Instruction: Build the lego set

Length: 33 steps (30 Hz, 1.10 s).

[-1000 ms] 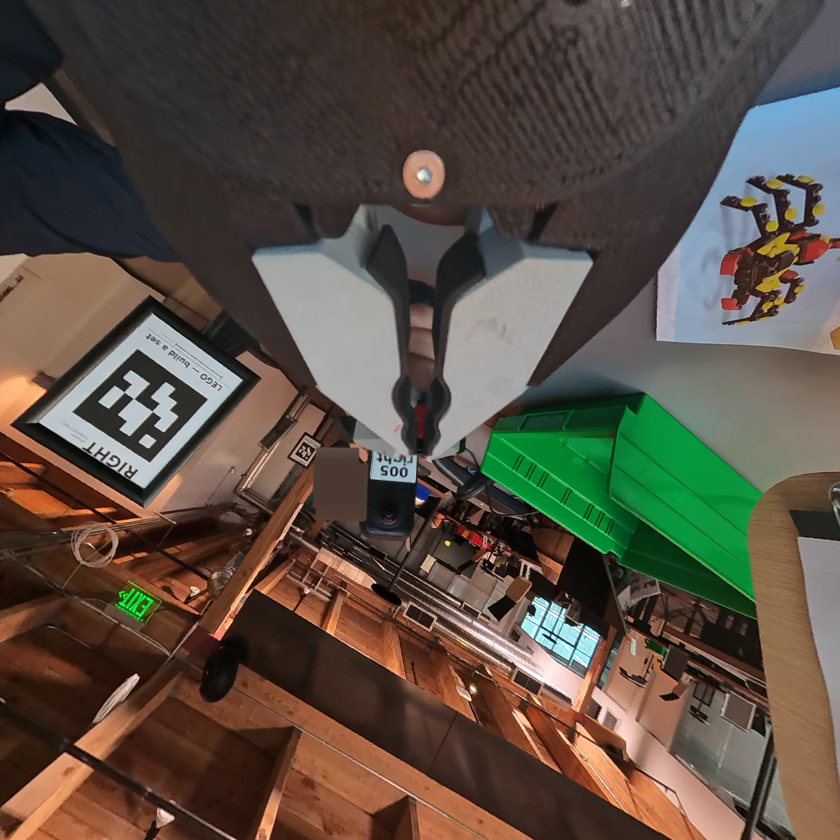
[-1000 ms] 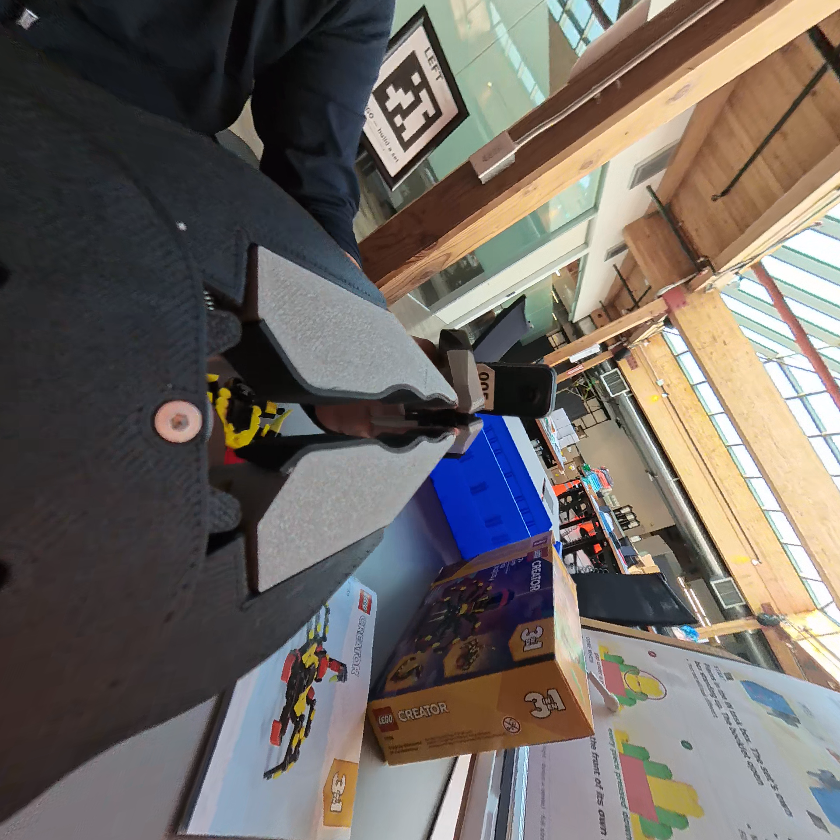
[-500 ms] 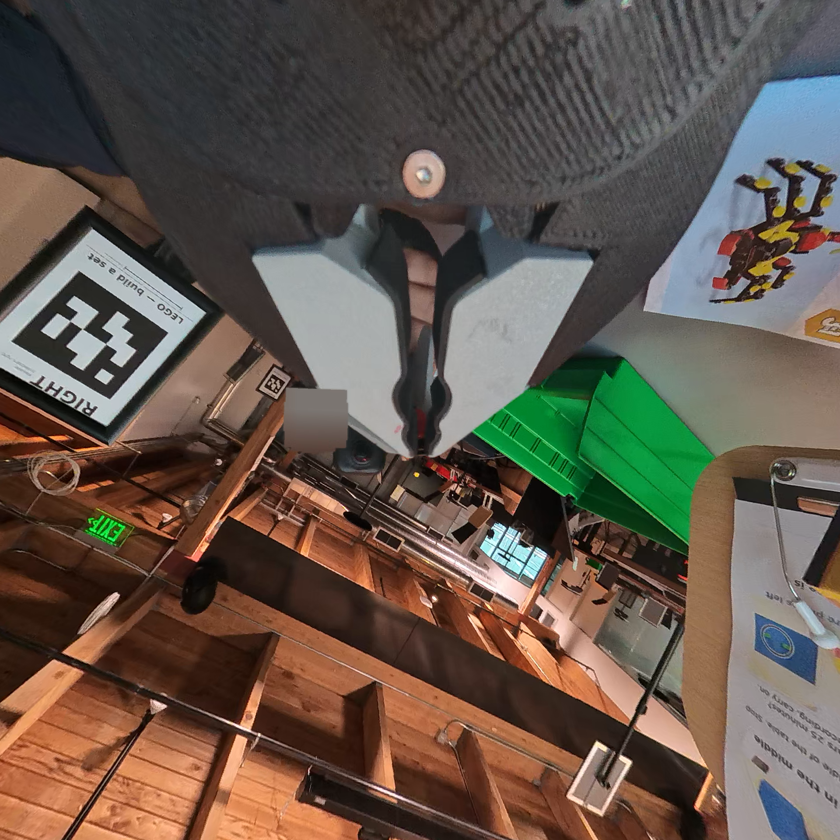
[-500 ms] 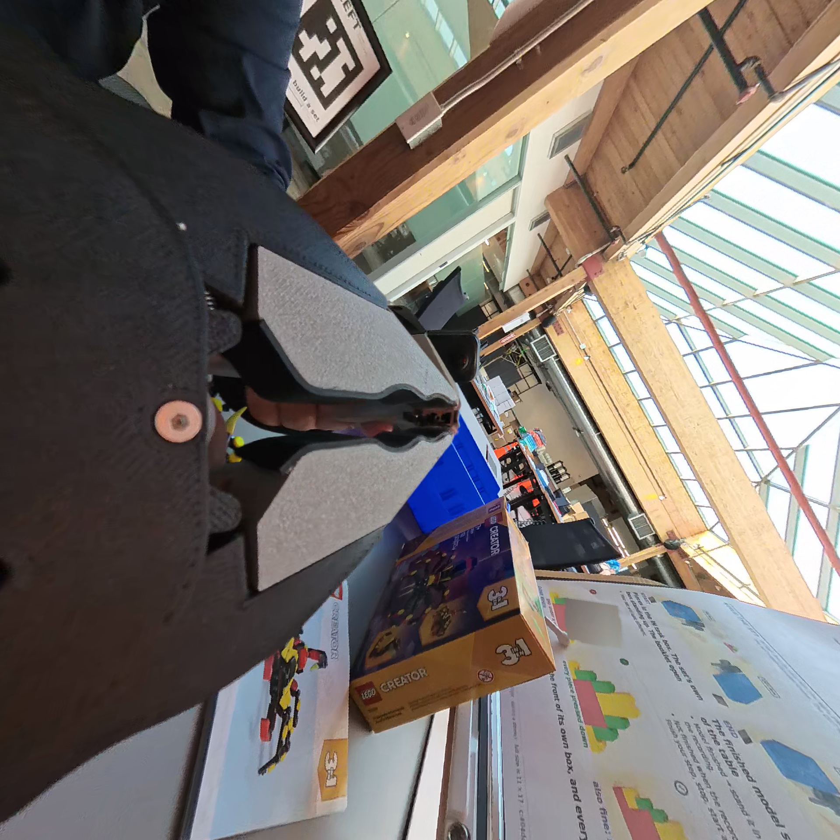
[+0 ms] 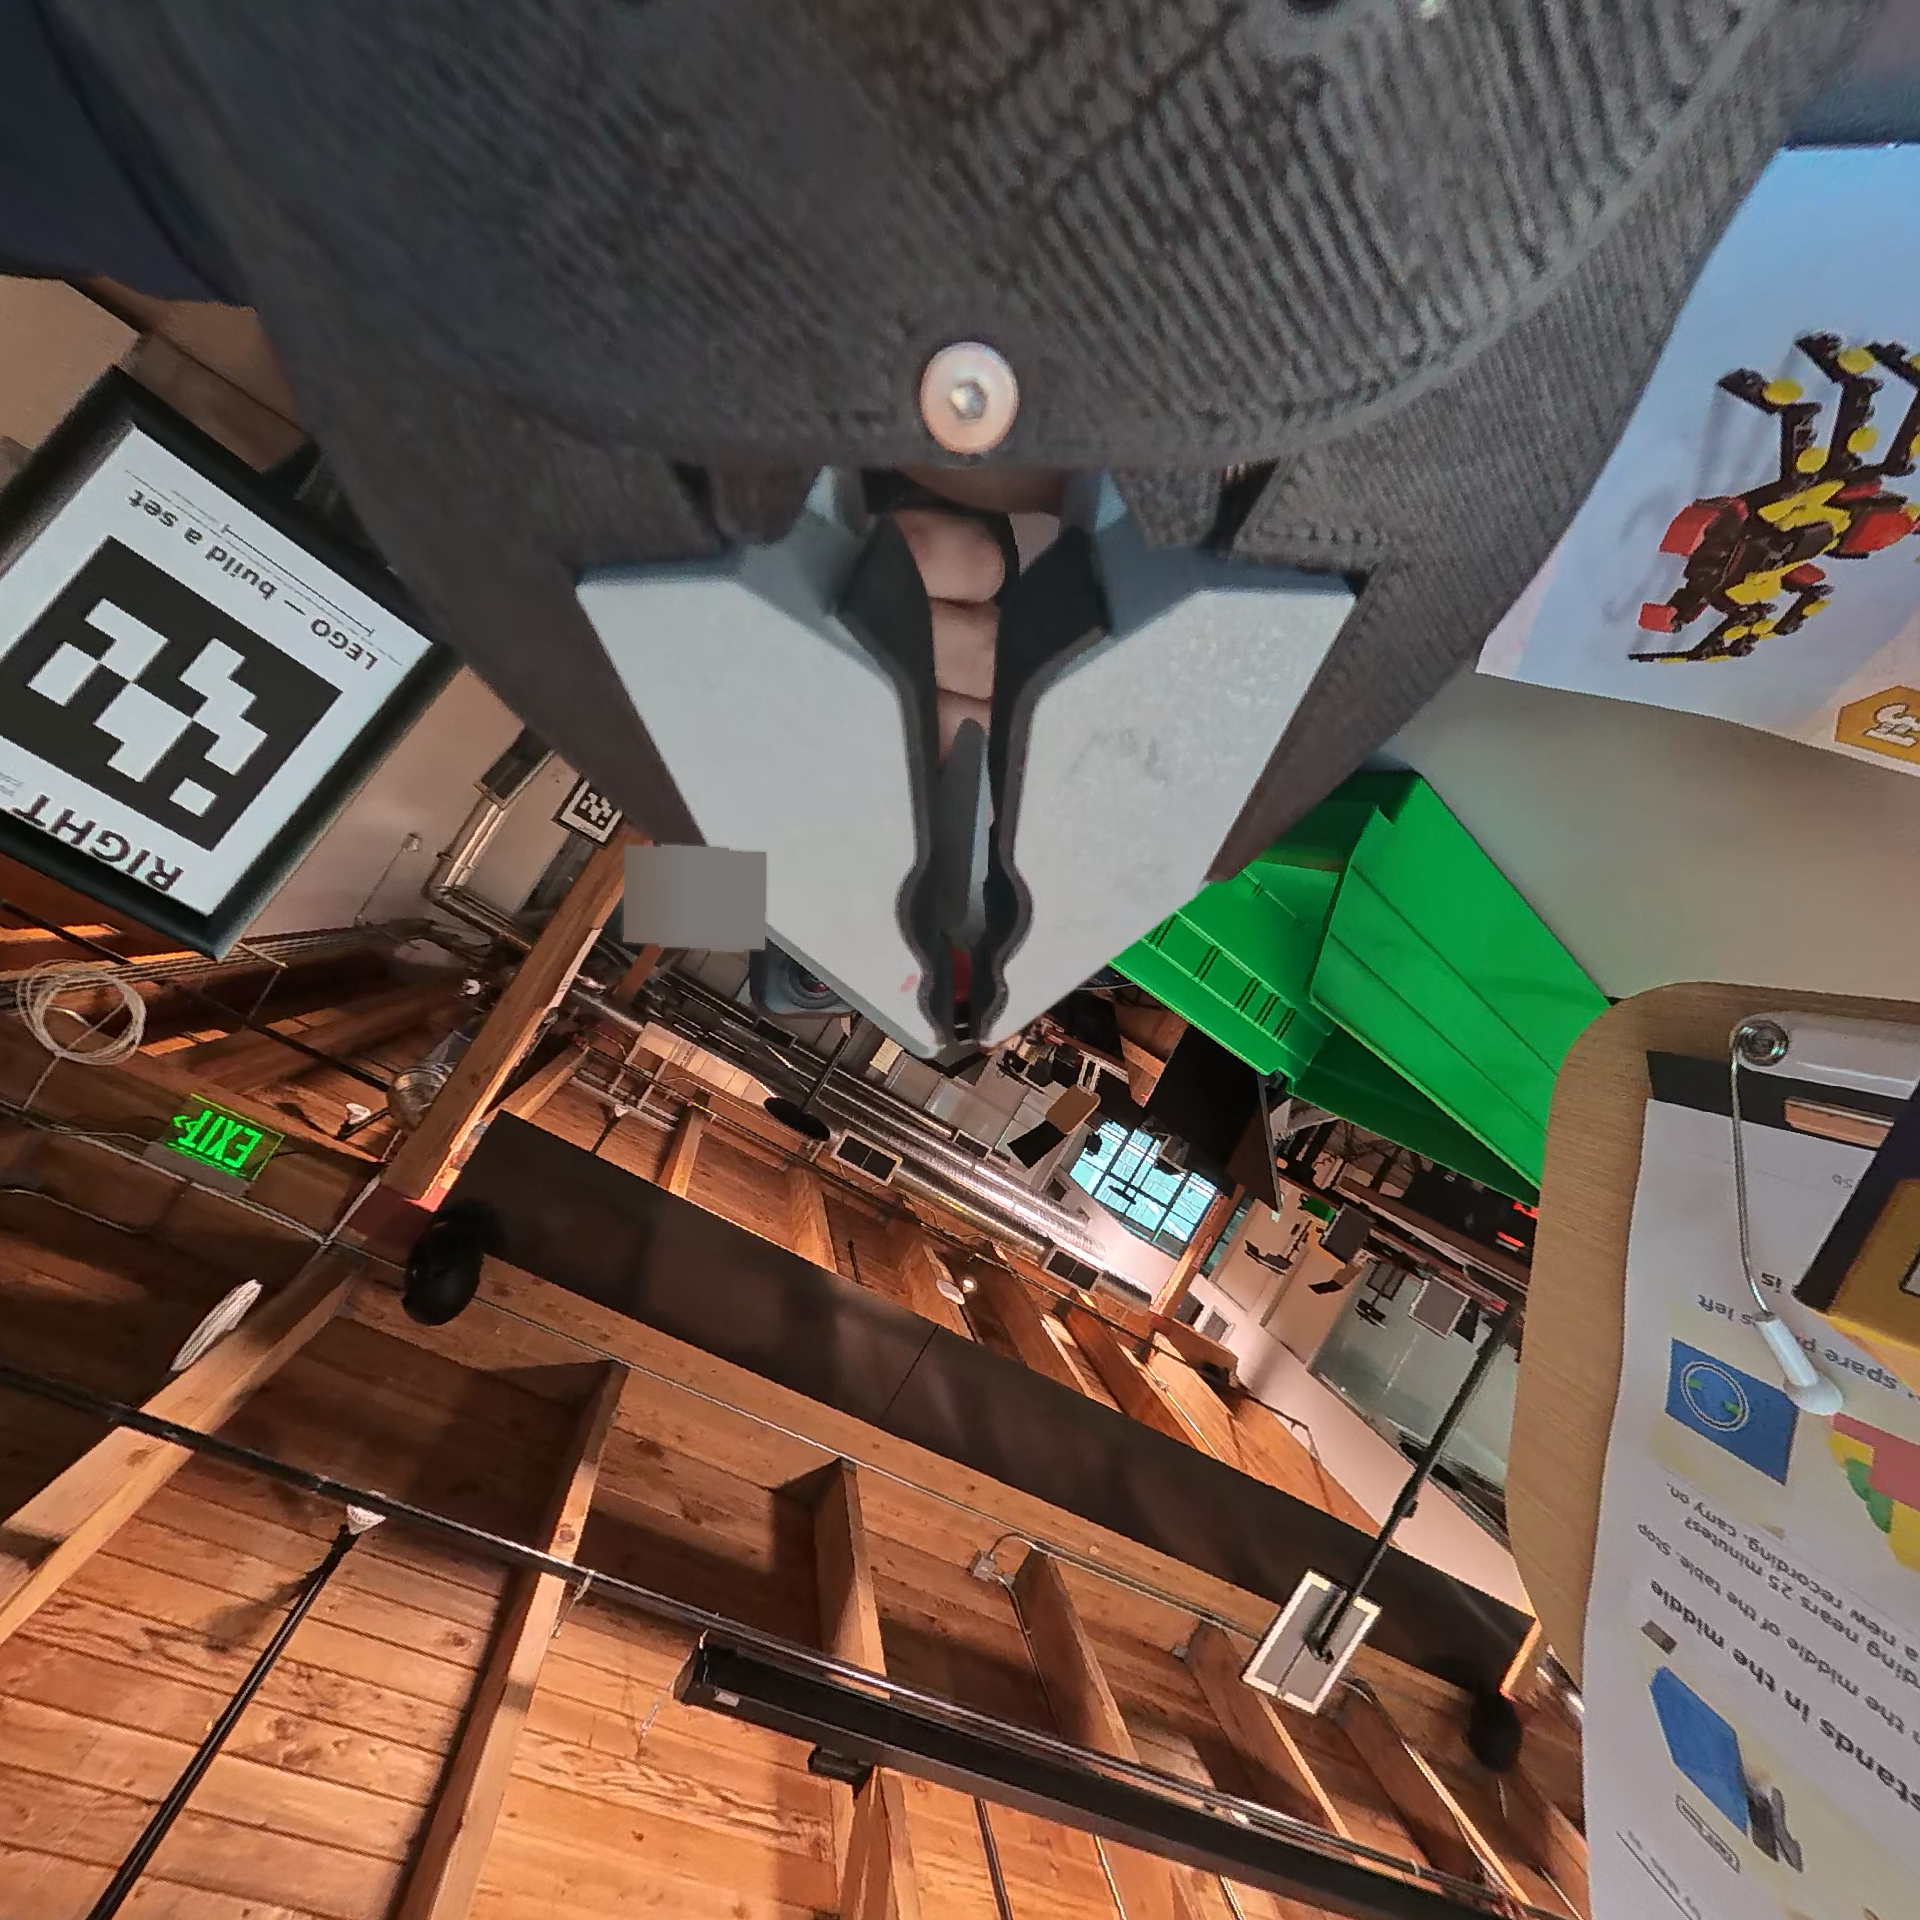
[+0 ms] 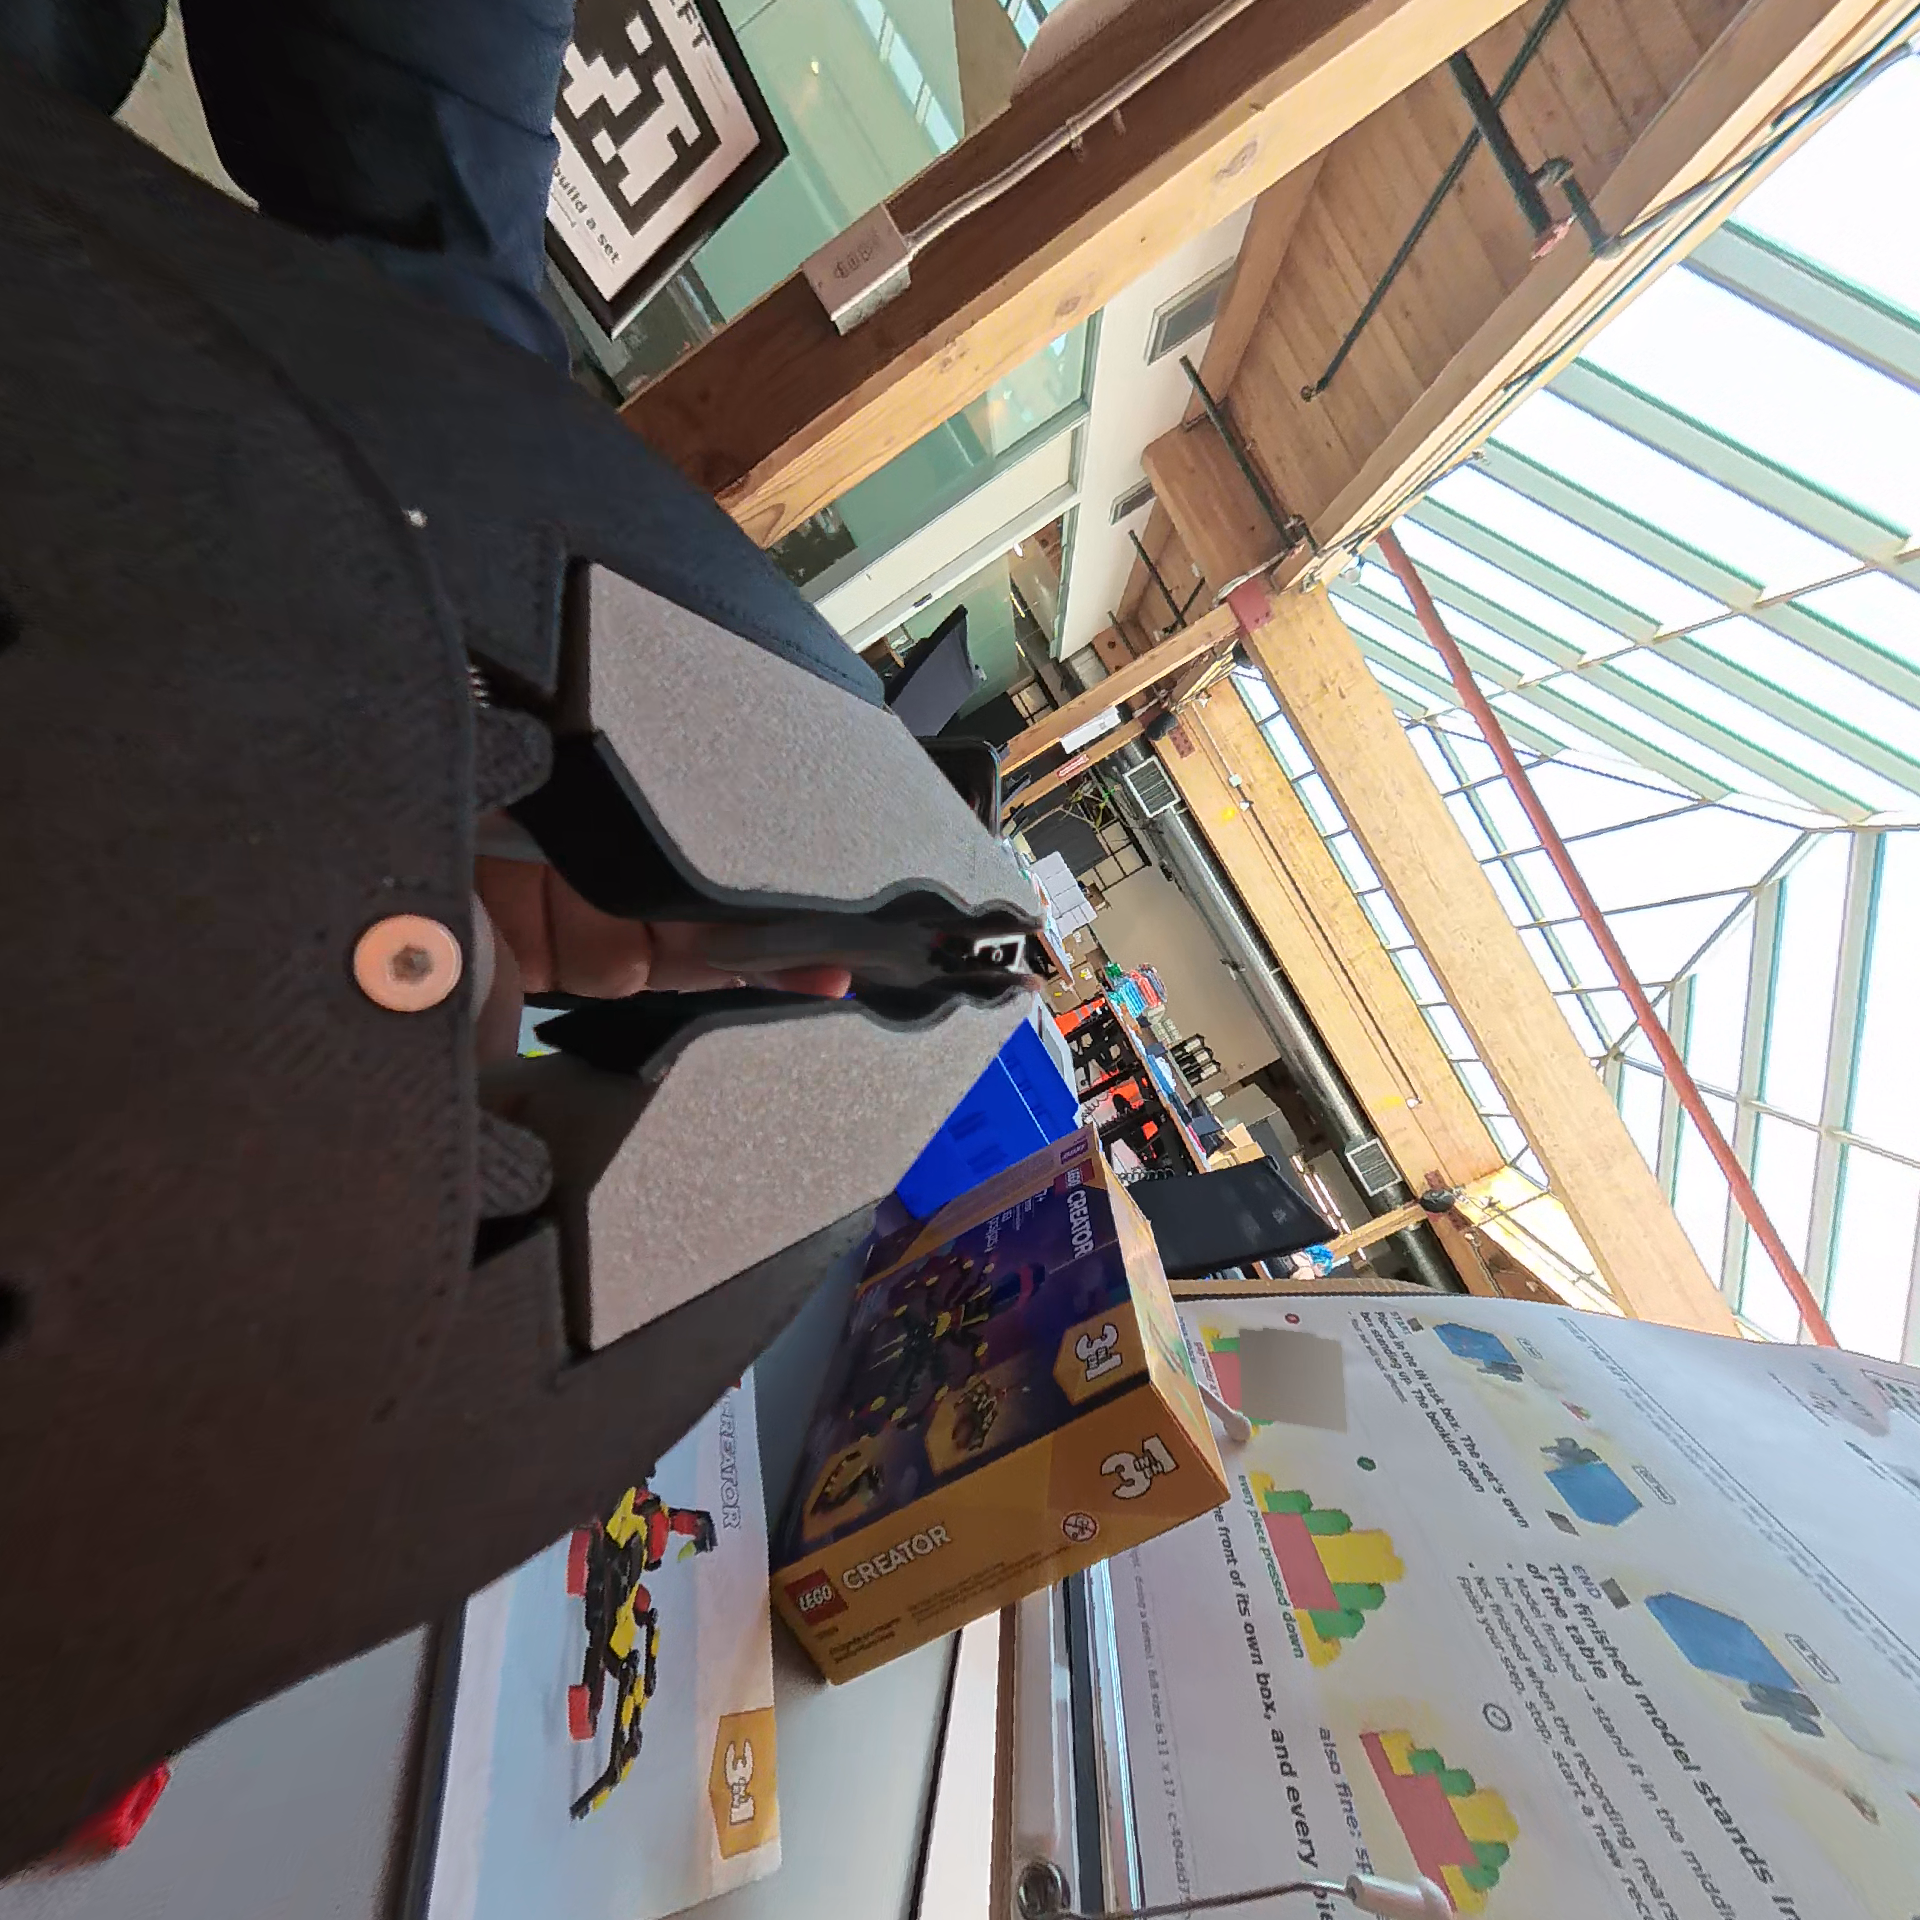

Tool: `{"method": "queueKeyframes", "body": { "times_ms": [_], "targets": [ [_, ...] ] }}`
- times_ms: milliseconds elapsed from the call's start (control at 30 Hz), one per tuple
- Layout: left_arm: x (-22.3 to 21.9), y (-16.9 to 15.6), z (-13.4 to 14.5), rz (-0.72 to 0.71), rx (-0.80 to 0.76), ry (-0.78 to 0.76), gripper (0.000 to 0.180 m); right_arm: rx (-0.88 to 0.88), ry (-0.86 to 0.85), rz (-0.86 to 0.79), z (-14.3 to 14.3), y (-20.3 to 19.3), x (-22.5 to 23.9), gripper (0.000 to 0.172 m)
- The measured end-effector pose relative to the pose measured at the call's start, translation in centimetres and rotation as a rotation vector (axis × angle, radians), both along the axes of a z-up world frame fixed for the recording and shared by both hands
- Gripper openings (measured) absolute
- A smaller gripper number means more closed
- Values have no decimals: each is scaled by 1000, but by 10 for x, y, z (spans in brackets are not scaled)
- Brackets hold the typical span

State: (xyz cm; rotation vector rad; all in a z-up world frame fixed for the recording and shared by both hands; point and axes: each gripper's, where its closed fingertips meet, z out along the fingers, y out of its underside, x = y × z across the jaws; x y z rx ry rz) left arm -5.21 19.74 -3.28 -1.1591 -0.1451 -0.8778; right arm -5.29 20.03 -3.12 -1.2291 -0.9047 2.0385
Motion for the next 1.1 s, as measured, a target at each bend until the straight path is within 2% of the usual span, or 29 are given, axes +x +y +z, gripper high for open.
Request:
{"method": "queueKeyframes", "body": {
  "times_ms": [33, 67, 133, 267, 367, 433, 467, 533, 667, 800, 933, 1100],
  "targets": [
    [0, 0, 0, 4, 4, -4, 0, -10, 6, -10, 1, 2, 0, 1],
    [2, -1, -1, -3, 12, 4, 0, -76, 46, -99, 6, 21, 6, 0],
    [6, -6, 2, -5, 36, 15, 0, -229, 149, -126, 17, 57, 28, 0],
    [0, -7, 10, -5, 73, -1, 0, -183, 109, -77, 7, 59, 30, 0],
    [1, -10, 8, -19, 70, 44, 0, -47, 95, 60, 17, 30, 25, 0],
    [5, -12, 11, -44, 87, 76, 0, 97, 3, 110, 8, 7, 17, 3],
    [8, -14, 12, -68, 95, 80, 0, 127, -34, 118, 4, 1, 13, 18],
    [10, -17, 14, -81, 109, 87, 0, 126, -18, 174, 7, -11, 13, 24],
    [15, -22, 19, -117, 144, 102, 0, 157, 8, 218, 12, -21, 17, 17],
    [17, -23, 19, -119, 147, 112, 0, 199, 13, 229, 13, -28, 18, 18],
    [20, -22, 18, -125, 145, 116, 0, 222, 10, 210, 12, -29, 17, 5],
    [20, -22, 18, -120, 144, 113, 0, 212, 10, 212, 12, -28, 17, 6]
  ]
}}
